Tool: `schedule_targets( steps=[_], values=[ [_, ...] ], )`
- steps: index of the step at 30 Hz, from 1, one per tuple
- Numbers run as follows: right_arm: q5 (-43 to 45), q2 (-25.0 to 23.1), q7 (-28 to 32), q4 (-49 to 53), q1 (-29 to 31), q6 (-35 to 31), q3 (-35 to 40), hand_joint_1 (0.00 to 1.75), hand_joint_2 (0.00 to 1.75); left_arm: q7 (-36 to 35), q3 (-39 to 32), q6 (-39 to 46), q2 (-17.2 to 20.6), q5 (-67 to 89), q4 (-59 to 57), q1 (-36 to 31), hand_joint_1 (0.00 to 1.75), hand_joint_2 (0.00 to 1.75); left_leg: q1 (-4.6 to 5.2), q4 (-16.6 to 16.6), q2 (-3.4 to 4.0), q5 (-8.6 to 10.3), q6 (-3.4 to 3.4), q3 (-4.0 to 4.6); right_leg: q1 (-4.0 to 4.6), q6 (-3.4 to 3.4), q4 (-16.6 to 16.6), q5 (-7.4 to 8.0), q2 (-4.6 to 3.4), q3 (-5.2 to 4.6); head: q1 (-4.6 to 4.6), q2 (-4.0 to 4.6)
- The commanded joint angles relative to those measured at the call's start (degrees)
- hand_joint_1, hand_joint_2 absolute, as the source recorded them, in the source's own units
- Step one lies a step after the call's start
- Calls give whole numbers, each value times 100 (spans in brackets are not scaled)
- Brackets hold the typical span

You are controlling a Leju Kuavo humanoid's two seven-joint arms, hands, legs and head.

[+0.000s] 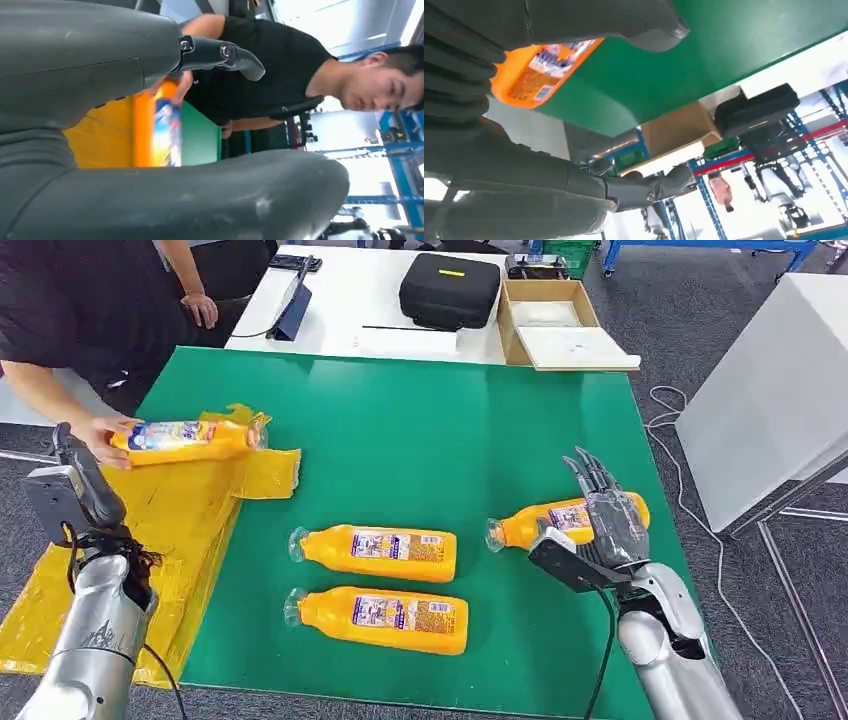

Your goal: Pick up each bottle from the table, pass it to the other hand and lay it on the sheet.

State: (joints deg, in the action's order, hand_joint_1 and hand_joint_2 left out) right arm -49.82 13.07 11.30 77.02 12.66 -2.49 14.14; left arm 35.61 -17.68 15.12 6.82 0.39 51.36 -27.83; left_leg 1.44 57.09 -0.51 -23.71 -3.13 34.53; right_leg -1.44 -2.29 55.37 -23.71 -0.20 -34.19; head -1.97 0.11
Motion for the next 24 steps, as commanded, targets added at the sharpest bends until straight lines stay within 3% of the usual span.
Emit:
schedule_targets(
  steps=[1,5,10,15,19,24],
  values=[
    [-52,919,102,-196,-97,383,-718,0,175,70,558,146,-178,17,84,-197,0,0,-9,7,-40,0,22,-4,8,12,-1,-11,44,22,0,0],
    [-392,1043,352,-336,-194,681,-938,0,175,109,610,131,-98,-152,-311,-440,0,0,-7,5,-35,1,17,1,6,8,-4,-5,39,18,0,0],
    [-667,1170,352,-929,193,1154,-587,0,175,113,604,140,-134,-178,-278,-433,0,0,-6,3,-12,-3,24,-8,7,15,-6,-1,18,23,0,0],
    [-557,1764,488,-1215,423,1734,-137,0,175,90,650,131,-142,-174,-557,-684,0,0,-6,7,-19,1,24,-5,8,17,-2,-2,26,21,0,0],
    [-622,1787,691,-2092,1411,2118,484,0,175,156,601,133,-95,-260,-585,-674,0,0,-4,9,3,-1,20,-3,6,14,0,3,3,14,0,0],
    [-643,1393,807,-3503,2575,1998,1307,0,175,146,589,142,-103,-264,-606,-698,0,0,-7,5,44,-1,21,-7,8,8,-3,17,-33,15,2,0]
  ],
)
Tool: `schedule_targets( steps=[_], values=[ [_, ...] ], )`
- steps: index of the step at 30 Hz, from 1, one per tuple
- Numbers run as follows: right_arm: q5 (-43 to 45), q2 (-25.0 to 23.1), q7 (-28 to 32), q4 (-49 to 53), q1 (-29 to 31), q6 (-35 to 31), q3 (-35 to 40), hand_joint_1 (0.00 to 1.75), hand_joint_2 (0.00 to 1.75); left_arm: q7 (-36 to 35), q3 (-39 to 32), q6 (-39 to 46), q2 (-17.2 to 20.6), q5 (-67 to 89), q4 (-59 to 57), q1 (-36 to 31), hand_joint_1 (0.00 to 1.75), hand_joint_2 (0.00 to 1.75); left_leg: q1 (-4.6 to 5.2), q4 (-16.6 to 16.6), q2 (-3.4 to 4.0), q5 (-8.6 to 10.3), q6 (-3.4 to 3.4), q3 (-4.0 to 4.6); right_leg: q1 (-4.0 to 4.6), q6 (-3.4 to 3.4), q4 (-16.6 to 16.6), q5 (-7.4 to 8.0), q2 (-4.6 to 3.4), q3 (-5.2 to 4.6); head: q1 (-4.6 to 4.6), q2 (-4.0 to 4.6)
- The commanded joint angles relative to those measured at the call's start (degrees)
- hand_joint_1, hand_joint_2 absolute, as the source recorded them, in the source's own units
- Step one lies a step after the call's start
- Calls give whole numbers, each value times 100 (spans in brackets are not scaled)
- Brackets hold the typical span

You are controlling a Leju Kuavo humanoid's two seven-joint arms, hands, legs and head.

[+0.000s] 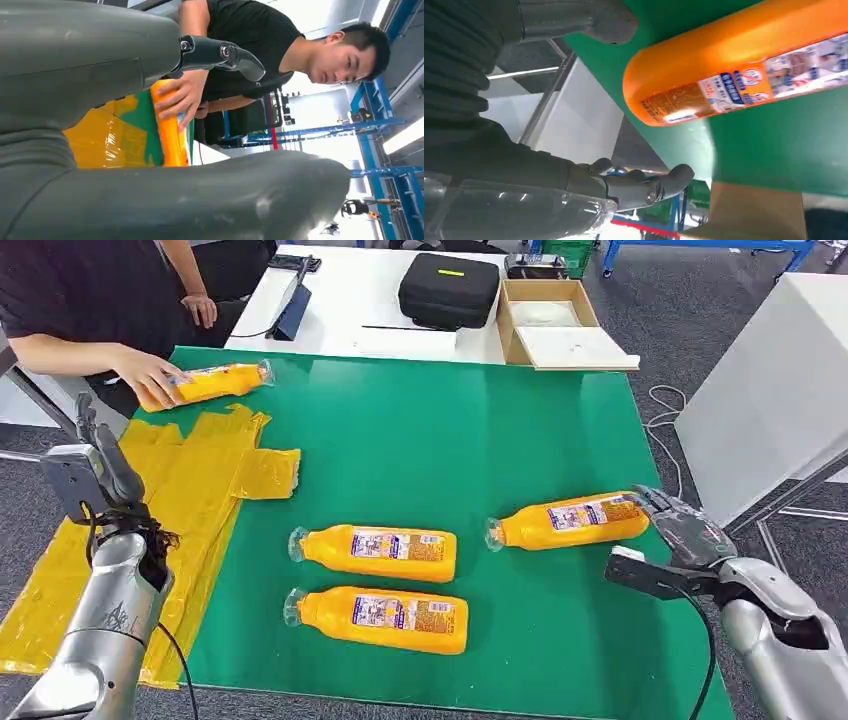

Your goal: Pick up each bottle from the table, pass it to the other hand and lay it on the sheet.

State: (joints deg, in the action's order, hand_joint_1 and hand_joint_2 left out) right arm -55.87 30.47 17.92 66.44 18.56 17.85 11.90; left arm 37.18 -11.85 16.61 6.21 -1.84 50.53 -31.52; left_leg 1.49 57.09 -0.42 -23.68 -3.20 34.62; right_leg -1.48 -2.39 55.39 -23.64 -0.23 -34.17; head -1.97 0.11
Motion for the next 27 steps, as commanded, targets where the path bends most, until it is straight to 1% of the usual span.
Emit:
schedule_targets(
  steps=[1,3,6,8,10,12,14,15,16,18,19,20,24,27],
  values=[
    [-24,-451,157,-2687,2180,-74,1666,0,175,-16,-12,4,-50,-55,-510,-339,0,0,-12,4,40,-3,26,-18,11,15,-5,10,-28,14,0,0],
    [-88,-709,145,-3227,2576,-176,1862,0,175,-39,-38,2,-64,-72,-388,-274,0,0,-11,3,27,1,19,-15,11,8,-6,10,-23,9,2,0],
    [-50,-803,190,-3398,2594,-314,1994,0,175,-9,-89,-70,-58,-104,-94,72,0,0,-13,1,35,1,26,-27,13,15,-8,11,-34,19,0,0],
    [-23,-888,192,-3485,2738,-190,2028,0,175,-8,-104,-92,-49,-117,-142,46,0,0,-8,-2,28,2,14,-20,7,7,-6,8,-28,12,0,0],
    [-57,-1054,155,-3721,2849,-241,2139,0,175,1,-145,-143,27,-192,-349,-39,0,0,-19,2,39,-6,42,-39,18,24,-9,6,-34,33,0,0],
    [-71,-1157,177,-3856,2964,-223,2234,0,175,26,-152,-166,115,-237,-431,-84,0,0,-16,8,37,-7,32,-25,15,18,1,5,-36,18,0,0],
    [-49,-1174,218,-3898,3024,-166,2259,0,175,41,-149,-173,156,-251,-434,-75,0,0,-9,1,14,2,14,-6,7,6,0,8,-19,6,0,0],
    [-70,-1187,253,-3963,3128,-127,2337,0,175,52,-157,-171,180,-304,-423,-68,0,0,-14,4,28,-3,27,-15,11,14,1,8,-29,14,2,0],
    [-47,-1189,291,-3996,3191,-72,2357,0,175,50,-150,-183,220,-327,-407,-32,0,0,-16,7,25,-4,31,-20,12,17,2,6,-25,18,2,0],
    [-24,-1165,321,-4012,3229,-58,2388,0,175,46,-146,-205,253,-368,-362,18,0,0,-6,2,3,5,12,-1,3,5,4,6,-8,1,2,0],
    [-24,-1165,321,-4012,3229,-58,2388,0,175,46,-146,-205,253,-368,-362,18,0,0,-10,6,16,0,25,-11,7,13,6,5,-19,9,0,0],
    [-24,-1165,321,-4012,3229,-58,2388,0,175,46,-146,-205,253,-368,-362,18,0,0,-7,1,5,4,17,-6,4,8,2,6,-9,6,2,0],
    [153,-946,442,-3955,3251,137,2622,0,175,70,-41,-205,333,-592,-310,125,0,0,-15,8,8,-4,33,-18,12,18,3,1,-8,19,0,0],
    [237,-870,472,-3939,3249,141,2693,0,175,86,4,-191,353,-649,-368,87,0,0,-7,3,-10,5,15,-3,4,6,3,2,7,7,2,0]
  ],
)
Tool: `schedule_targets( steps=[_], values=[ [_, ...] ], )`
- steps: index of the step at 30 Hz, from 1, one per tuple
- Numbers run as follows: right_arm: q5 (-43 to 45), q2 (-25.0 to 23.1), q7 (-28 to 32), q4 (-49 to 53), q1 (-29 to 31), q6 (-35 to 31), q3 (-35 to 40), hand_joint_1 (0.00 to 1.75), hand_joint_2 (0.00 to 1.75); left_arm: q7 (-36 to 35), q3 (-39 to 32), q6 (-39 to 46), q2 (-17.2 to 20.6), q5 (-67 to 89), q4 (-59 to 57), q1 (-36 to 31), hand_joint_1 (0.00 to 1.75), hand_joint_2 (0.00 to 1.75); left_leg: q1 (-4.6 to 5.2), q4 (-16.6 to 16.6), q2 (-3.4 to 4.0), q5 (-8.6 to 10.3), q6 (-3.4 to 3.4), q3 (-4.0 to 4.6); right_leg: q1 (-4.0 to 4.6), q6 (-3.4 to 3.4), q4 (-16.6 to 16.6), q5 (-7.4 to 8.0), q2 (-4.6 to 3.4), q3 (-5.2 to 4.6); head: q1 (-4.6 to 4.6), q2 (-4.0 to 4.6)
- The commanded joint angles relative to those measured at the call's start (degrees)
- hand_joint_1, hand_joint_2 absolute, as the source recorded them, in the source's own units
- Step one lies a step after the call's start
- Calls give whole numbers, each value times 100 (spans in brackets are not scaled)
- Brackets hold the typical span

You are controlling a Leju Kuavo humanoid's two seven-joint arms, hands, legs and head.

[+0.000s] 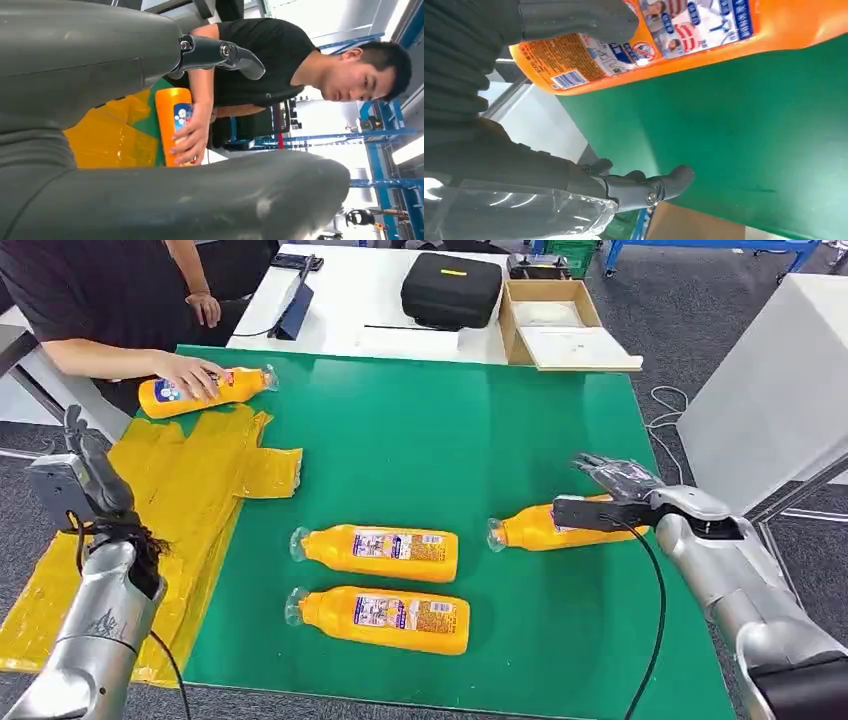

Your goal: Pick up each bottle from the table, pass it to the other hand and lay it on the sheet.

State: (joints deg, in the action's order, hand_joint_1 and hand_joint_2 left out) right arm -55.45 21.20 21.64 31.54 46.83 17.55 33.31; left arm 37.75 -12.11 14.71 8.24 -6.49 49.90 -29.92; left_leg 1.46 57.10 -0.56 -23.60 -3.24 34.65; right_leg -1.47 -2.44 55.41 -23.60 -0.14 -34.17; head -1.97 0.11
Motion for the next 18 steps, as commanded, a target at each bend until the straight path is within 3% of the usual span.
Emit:
schedule_targets(
  steps=[1,6,11,15,18],
  values=[
    [195,57,100,-450,422,171,552,0,175,29,30,-1,150,-183,-305,-73,0,0,-8,6,4,-6,30,-13,8,18,3,-5,1,15,2,0],
    [248,44,72,-467,431,209,599,0,175,38,65,10,158,-211,-324,-92,0,0,-5,4,4,-3,23,-6,5,14,1,-1,1,7,2,0],
    [629,473,50,-171,423,630,918,0,175,6,220,76,188,-357,-309,-137,0,0,-6,8,-3,-3,25,-7,6,15,3,-3,8,8,2,0],
    [1333,1415,82,1063,578,1524,1200,0,175,-71,231,94,242,-405,-217,-80,0,0,-10,21,-10,-10,40,-9,10,24,13,-12,18,14,0,0],
    [2461,2433,-391,2606,605,2524,1362,0,175,-81,138,85,244,-441,-110,33,0,0,13,17,-14,-2,17,16,-12,9,21,-9,19,-17,2,0]
  ],
)
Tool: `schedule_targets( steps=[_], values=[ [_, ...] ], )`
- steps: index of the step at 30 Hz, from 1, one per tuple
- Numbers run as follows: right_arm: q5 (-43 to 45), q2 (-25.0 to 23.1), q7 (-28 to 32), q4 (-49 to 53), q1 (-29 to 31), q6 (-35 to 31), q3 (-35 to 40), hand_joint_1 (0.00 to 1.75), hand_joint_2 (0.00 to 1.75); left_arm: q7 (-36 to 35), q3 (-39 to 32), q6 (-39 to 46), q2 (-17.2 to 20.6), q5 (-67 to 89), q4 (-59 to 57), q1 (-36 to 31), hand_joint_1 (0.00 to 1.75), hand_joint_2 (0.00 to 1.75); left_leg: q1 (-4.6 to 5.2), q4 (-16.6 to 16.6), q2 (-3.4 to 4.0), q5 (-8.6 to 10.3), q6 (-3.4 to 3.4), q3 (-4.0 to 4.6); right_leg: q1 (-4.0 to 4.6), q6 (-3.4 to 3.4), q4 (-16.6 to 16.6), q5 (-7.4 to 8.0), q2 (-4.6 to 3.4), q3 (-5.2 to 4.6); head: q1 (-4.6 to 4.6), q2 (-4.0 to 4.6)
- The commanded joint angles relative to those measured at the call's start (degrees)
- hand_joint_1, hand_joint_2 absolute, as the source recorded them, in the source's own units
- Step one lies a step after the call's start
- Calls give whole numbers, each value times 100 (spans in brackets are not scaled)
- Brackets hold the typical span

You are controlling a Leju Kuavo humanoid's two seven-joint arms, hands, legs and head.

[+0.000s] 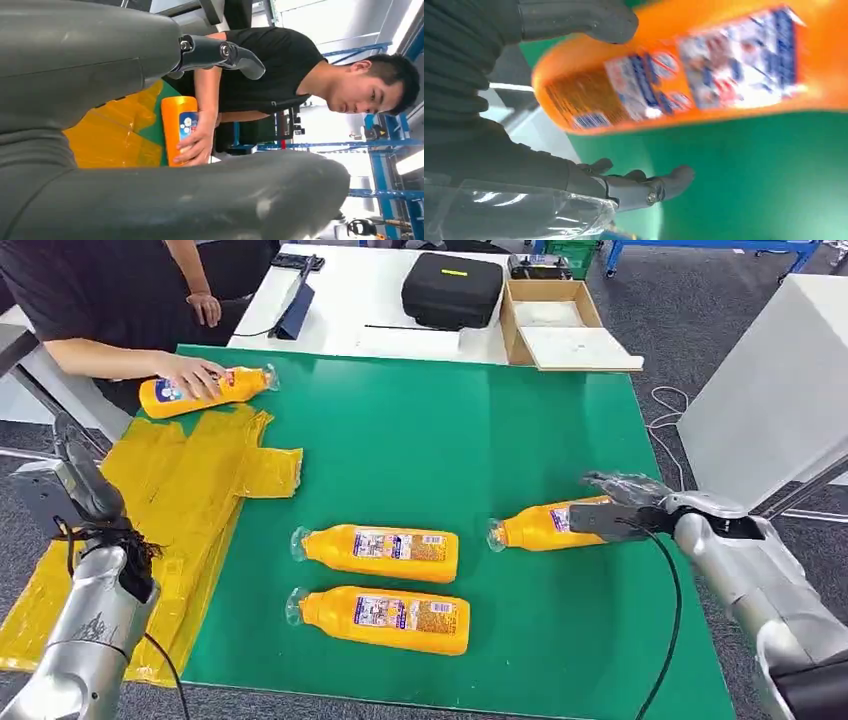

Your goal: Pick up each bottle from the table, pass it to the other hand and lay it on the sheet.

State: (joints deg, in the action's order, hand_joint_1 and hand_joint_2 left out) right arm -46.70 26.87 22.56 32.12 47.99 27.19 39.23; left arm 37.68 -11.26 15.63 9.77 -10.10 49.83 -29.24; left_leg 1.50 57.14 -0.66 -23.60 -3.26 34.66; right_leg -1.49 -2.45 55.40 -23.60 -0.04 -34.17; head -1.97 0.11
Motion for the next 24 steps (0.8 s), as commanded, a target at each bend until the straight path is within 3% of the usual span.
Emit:
schedule_targets(
  steps=[1,5,10,11,24],
  values=[
    [1866,2168,-721,3004,456,1791,852,0,175,-75,37,-21,107,-98,-101,-15,0,0,8,24,-12,-8,24,19,-9,13,31,-17,17,-16,0,0],
    [2216,2427,-1071,3263,636,1969,1382,0,175,-73,44,-24,176,-192,-266,-71,0,0,7,7,-14,-3,16,10,-11,9,7,-6,13,-3,2,0],
    [2208,2005,-1055,2347,1216,1732,2336,0,175,45,91,-5,170,-325,-328,-107,0,0,-6,17,13,-11,49,-9,0,32,12,-4,-6,16,0,0],
    [2215,1902,-974,2111,1283,1570,2492,0,175,39,113,16,166,-325,-317,-110,0,0,-1,2,19,-2,23,-4,-5,15,-3,4,-8,6,2,0],
    [2247,1570,-835,1476,1164,980,2835,0,175,-17,130,103,63,-295,-297,-187,0,0,-5,4,5,1,19,-10,6,14,-2,-1,3,14,2,0]
  ],
)
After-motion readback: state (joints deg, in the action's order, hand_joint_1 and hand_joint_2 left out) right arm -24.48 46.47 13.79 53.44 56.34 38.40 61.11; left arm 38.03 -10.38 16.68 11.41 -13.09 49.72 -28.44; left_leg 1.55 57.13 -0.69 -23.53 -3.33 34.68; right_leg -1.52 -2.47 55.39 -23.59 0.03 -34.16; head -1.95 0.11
